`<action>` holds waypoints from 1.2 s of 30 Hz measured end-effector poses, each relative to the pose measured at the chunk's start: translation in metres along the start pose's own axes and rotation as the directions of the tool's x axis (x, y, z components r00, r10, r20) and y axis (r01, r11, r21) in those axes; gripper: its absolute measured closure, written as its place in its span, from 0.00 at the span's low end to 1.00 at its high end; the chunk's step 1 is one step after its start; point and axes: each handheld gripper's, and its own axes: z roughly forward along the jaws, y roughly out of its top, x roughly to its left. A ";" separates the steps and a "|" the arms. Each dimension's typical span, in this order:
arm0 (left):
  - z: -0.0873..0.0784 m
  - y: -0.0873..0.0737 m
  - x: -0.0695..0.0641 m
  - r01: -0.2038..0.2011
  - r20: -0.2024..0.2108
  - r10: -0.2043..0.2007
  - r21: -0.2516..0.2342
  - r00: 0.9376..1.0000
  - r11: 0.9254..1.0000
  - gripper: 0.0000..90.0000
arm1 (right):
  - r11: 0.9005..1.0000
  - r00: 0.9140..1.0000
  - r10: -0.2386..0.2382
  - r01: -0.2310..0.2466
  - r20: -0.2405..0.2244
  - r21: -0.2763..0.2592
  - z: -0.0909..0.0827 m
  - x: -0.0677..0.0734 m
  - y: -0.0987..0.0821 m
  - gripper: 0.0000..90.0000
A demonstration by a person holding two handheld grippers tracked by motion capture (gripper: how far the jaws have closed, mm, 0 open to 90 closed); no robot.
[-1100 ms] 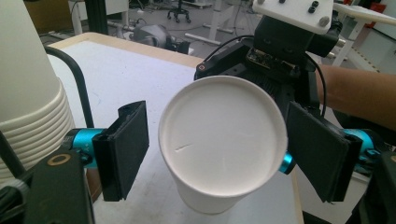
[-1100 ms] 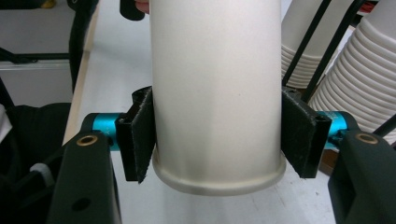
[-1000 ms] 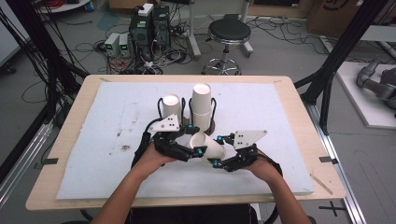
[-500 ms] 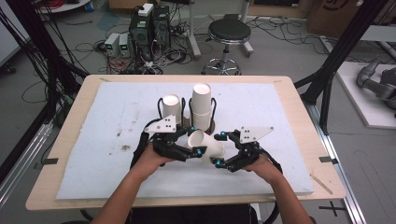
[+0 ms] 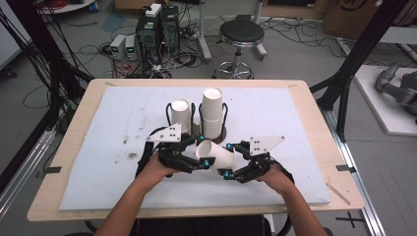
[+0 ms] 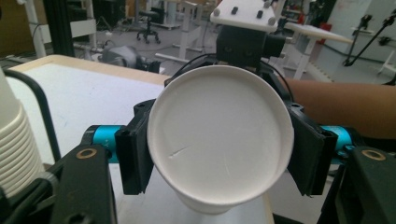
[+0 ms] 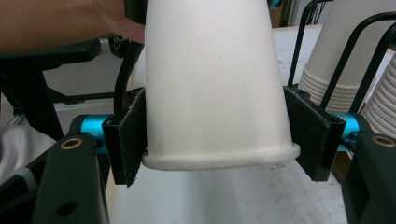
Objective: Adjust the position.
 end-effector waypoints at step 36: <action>-0.010 -0.008 0.002 0.033 0.023 -0.034 0.037 0.999 0.999 0.28 | 0.998 0.999 0.009 -0.007 -0.034 0.064 -0.002 0.000 0.002 0.33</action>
